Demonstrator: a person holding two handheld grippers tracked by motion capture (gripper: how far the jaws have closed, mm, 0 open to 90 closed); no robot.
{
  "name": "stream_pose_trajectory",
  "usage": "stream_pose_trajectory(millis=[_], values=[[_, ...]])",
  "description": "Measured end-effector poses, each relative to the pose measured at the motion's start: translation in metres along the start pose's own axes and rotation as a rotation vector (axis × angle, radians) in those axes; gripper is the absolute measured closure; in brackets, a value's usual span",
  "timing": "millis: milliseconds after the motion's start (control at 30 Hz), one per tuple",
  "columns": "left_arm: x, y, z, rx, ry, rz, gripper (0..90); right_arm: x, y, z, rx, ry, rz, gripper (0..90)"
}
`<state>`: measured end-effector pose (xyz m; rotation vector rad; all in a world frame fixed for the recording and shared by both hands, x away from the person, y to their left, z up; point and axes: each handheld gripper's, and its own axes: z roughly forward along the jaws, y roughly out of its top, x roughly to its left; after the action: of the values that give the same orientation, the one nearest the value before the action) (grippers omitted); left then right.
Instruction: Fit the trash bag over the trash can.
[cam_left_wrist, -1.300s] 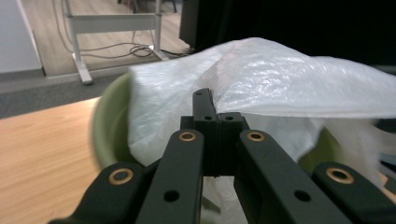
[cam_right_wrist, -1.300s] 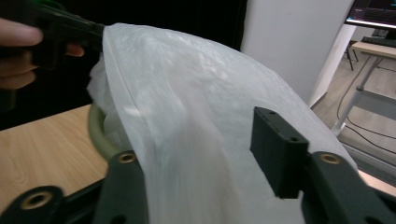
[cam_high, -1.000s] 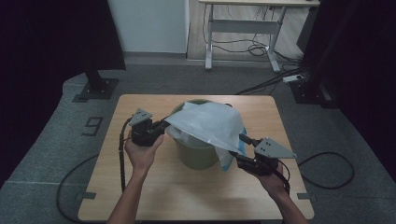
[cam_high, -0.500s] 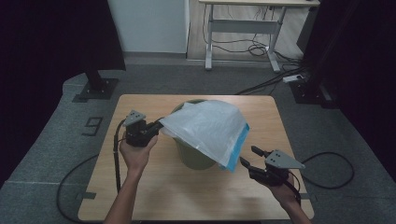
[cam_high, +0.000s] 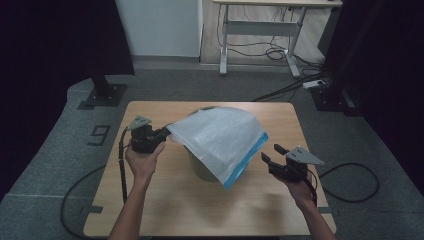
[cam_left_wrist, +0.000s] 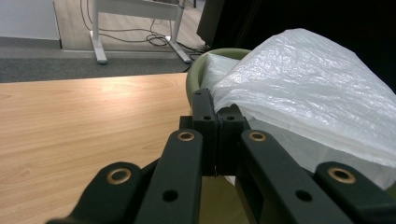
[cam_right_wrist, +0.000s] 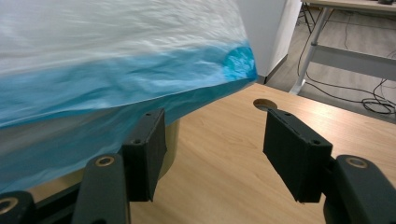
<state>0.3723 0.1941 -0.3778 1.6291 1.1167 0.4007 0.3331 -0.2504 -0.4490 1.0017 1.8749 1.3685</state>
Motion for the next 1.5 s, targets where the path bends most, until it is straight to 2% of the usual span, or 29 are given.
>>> stream_pose_trajectory(millis=[133,267,333,433,467,567,633,700,800,1033,1300,1400,1500], values=[[0.004,0.001,0.001,0.001,0.004,-0.009,88.5,-0.004,0.0,0.017,-0.004,-0.022,0.015,37.5],[0.007,0.002,0.002,0.003,0.006,-0.015,88.4,-0.01,0.004,0.027,-0.037,-0.031,0.018,36.3],[0.008,0.002,0.003,0.003,0.006,-0.017,88.4,-0.013,0.005,0.03,-0.052,-0.024,0.022,36.6],[0.008,0.004,0.004,0.003,0.007,-0.019,88.4,-0.017,0.009,0.035,-0.086,0.017,0.017,39.3],[0.009,0.004,0.005,0.004,0.006,-0.021,88.3,-0.018,0.01,0.035,-0.093,0.021,0.011,41.5],[0.009,0.005,0.005,0.003,0.005,-0.023,88.2,-0.019,0.012,0.036,-0.124,0.077,0.006,56.1],[0.008,0.005,0.005,0.003,0.005,-0.019,88.2,-0.018,0.012,0.035,-0.128,0.092,0.002,67.7],[0.006,0.005,0.005,0.0,0.003,-0.017,88.1,-0.017,0.014,0.032,-0.133,0.084,-0.004,79.2],[0.002,0.006,0.007,0.002,-0.009,-0.009,88.0,-0.019,0.016,0.024,-0.141,0.069,0.008,88.0],[-0.012,0.01,0.02,0.023,-0.043,0.023,87.6,-0.032,0.027,0.009,-0.124,0.014,0.044,88.5],[-0.026,0.017,0.04,0.058,-0.085,0.052,85.9,-0.039,0.035,-0.006,-0.097,-0.022,0.048,88.4],[-0.027,0.016,0.04,0.066,-0.114,0.063,80.1,-0.04,0.036,-0.008,-0.078,-0.03,0.049,88.4],[-0.027,0.015,0.035,0.062,-0.119,0.074,67.4,-0.04,0.037,-0.008,-0.062,-0.039,0.05,88.4]])
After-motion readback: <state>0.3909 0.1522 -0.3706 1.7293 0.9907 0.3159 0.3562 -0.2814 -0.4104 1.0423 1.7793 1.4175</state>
